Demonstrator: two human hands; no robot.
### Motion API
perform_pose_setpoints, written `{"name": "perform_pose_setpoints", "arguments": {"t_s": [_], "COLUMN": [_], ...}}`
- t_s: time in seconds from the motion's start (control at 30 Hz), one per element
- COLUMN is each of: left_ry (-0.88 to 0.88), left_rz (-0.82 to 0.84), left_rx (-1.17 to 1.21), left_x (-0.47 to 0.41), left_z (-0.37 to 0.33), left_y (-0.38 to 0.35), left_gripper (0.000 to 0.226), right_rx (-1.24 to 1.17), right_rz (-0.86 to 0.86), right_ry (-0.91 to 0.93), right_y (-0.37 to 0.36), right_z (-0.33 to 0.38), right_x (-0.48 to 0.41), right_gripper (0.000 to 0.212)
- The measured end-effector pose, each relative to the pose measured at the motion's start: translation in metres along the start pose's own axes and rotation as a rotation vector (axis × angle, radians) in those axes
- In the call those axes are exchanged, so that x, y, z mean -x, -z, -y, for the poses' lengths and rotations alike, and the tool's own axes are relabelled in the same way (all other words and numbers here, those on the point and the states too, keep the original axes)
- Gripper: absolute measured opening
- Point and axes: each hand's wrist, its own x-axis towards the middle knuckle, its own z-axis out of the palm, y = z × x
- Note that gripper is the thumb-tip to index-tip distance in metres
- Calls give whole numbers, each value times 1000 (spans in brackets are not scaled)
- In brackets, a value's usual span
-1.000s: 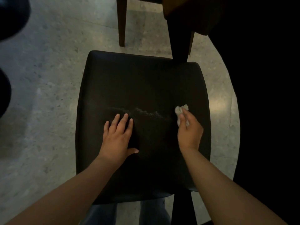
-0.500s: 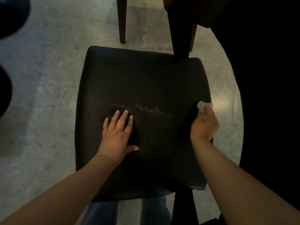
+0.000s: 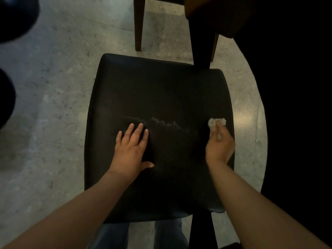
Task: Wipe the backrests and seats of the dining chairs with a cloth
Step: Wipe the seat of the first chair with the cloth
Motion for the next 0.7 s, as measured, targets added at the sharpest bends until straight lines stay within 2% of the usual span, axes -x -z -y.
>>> {"name": "perform_pose_setpoints", "arguments": {"t_s": [0.13, 0.27, 0.43, 0.53, 0.7], "left_ry": [-22, -47, -94, -25, 114], "left_rz": [-23, -37, -197, -190, -196], "left_rx": [14, 65, 179, 100, 69], "left_x": [0, 3, 20, 28, 32], "left_z": [1, 4, 10, 21, 30], "left_y": [-1, 0, 5, 3, 1], "left_gripper": [105, 105, 97, 93, 100], "right_rx": [-12, -47, -43, -59, -50], "right_rz": [25, 122, 35, 105, 214], "right_ry": [21, 71, 79, 23, 62], "right_y": [-25, -15, 3, -12, -43], "right_z": [-1, 8, 21, 19, 16], "right_x": [40, 41, 6, 21, 76], "right_gripper": [31, 31, 33, 31, 30]}}
